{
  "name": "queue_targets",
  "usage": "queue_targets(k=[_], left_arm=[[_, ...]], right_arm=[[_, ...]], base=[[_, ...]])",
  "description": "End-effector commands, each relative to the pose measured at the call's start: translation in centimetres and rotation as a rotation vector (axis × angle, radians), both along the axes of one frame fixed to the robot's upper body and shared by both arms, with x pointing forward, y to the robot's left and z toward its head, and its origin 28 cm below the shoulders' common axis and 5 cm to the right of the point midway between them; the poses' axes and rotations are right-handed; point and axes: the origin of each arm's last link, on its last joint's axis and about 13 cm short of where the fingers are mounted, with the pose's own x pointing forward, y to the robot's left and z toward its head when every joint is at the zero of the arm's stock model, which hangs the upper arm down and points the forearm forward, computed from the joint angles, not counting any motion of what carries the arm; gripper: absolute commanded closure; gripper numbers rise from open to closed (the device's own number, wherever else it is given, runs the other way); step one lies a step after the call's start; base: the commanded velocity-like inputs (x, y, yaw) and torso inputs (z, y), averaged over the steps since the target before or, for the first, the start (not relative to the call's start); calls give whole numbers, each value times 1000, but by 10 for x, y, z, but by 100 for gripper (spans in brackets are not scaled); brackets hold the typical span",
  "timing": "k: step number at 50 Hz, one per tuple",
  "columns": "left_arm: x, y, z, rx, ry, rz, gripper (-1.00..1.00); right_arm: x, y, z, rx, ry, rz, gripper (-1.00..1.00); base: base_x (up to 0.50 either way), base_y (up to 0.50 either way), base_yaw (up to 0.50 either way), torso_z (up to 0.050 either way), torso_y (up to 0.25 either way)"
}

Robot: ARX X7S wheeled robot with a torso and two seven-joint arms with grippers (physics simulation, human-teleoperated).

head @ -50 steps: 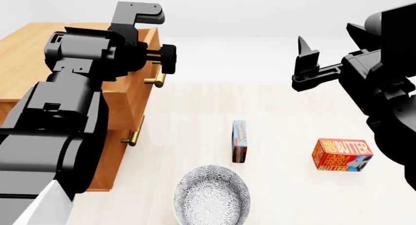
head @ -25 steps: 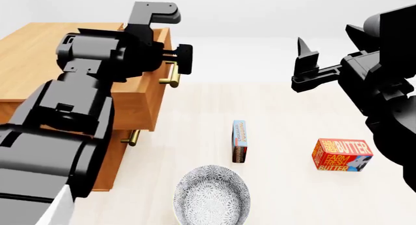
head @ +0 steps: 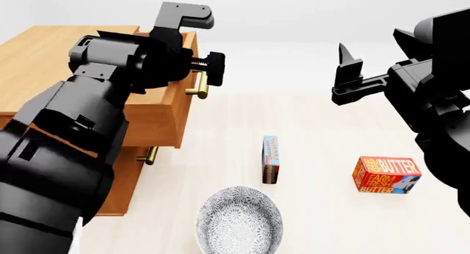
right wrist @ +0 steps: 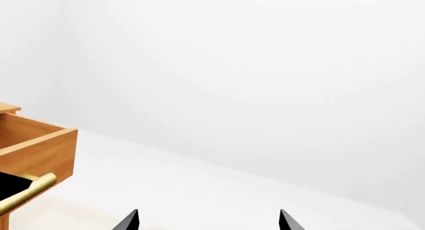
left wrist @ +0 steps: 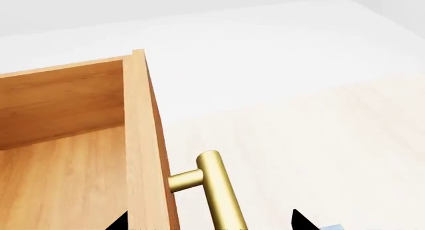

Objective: Put the chocolate pudding in the top drawer of the cabinet and close it.

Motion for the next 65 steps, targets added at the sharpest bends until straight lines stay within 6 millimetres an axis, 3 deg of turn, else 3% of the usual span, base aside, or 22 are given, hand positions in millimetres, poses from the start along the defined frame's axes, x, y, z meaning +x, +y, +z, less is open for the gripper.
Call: queue_targets(k=[1,44,65], left_arm=[[-6,-30,0,-244,61,-191,-100],[-20,-73,16,-367,47,-374,-100],[-20,-51,52,-334,-106,-293,-100]], right_arm=[[-2,-2,0,0,-2,-4,-100],[-2,-8,-8,17,4,-12,-100],[-1,-8,-10,23,2,-10,-100]], base=[[0,0,0,0,0],[0,0,0,0,0],[0,0,0,0,2]])
